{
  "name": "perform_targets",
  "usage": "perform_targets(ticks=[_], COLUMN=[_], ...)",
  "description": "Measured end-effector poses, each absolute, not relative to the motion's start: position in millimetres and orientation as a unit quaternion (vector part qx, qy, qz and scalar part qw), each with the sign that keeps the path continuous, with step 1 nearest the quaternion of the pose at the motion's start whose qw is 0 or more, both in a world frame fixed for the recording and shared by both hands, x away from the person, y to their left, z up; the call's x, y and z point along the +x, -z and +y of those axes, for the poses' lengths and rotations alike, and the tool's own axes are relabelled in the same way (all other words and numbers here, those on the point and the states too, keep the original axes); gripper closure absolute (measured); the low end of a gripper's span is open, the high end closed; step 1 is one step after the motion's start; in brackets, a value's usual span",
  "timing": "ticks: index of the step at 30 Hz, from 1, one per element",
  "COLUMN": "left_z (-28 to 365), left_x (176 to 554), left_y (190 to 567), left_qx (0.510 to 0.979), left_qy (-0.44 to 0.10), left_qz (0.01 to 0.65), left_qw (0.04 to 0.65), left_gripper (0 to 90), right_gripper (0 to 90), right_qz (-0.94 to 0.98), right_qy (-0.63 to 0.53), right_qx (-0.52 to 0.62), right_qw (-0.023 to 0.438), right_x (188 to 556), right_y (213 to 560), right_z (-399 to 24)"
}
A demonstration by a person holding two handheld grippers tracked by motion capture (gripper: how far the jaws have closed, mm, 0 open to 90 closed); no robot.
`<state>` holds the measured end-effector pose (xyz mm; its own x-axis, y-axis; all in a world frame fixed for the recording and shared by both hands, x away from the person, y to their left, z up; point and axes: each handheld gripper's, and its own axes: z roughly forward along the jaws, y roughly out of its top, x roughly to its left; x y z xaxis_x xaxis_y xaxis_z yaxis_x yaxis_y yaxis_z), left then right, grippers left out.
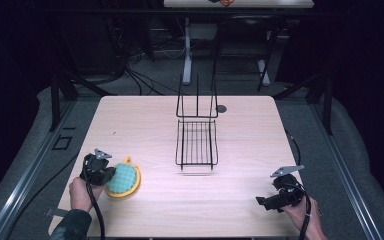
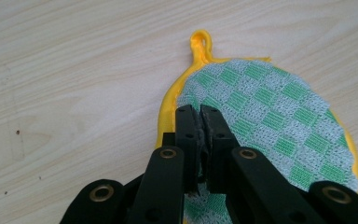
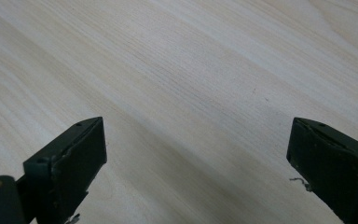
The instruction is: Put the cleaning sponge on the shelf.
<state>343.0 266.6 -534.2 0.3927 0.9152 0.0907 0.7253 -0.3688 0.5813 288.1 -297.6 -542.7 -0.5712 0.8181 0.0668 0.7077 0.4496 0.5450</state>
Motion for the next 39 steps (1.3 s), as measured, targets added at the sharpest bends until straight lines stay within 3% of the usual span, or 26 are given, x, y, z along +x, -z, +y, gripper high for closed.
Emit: perform_targets(ticks=[22,39], left_z=[263.0,255.1], left_x=[324.2,321.4], left_y=[494.8,477.7], left_qx=[0.794,0.798], left_qy=[-0.236,-0.231], left_qz=[0.490,0.474], left_qw=[0.273,0.290], left_gripper=[88.0,87.8], right_gripper=[4.3,4.5], right_qz=[0.843,0.842], right_qy=[-0.268,-0.267], right_qx=[0.453,0.457], right_qw=[0.108,0.105], right_x=[287.8,288.7], right_y=[542.8,543.5], right_z=[-298.2,-299.3])
